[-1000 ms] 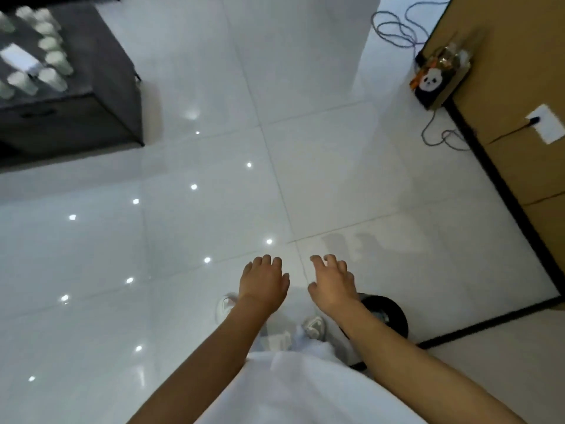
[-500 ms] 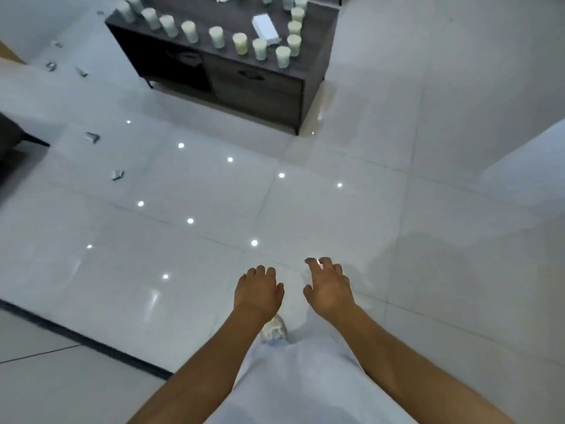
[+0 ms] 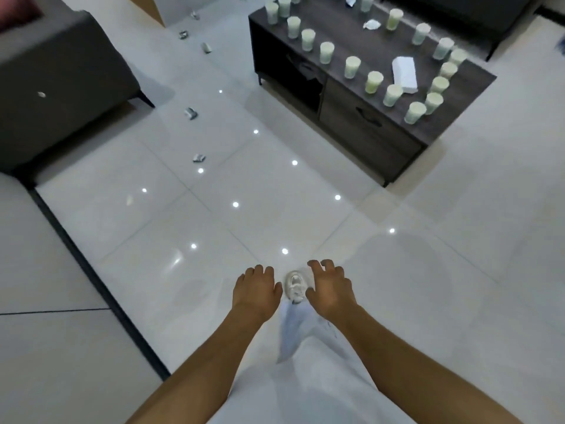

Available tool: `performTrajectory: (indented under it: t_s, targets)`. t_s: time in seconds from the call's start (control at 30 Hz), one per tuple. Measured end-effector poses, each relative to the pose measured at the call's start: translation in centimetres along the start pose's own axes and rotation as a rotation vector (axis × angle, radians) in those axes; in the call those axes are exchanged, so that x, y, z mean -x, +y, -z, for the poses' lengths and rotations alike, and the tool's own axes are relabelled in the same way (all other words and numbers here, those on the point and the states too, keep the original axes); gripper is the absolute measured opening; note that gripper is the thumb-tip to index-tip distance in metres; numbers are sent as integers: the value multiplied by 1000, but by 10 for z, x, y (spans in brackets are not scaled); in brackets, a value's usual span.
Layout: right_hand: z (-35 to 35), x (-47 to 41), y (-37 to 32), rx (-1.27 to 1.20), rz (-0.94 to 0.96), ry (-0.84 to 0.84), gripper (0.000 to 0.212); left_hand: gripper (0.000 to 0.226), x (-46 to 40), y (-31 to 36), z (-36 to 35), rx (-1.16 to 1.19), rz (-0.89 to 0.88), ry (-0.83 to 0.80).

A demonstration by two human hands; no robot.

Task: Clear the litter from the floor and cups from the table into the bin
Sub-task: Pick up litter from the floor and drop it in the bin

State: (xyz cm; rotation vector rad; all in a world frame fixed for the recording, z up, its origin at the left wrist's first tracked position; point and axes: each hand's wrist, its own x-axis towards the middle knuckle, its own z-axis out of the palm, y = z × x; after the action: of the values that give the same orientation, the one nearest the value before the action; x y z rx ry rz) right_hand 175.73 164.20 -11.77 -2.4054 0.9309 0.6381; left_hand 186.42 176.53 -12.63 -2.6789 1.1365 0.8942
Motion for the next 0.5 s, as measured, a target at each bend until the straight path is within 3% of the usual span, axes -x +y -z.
performTrajectory:
  t_s: [0.27, 0.5]
  targets:
    - [105, -150, -41, 64, 106, -17, 57, 43, -120, -29, 101, 140, 142, 80]
    - [148, -246, -110, 131, 180, -89, 58, 42, -191, -95, 154, 216, 242, 68]
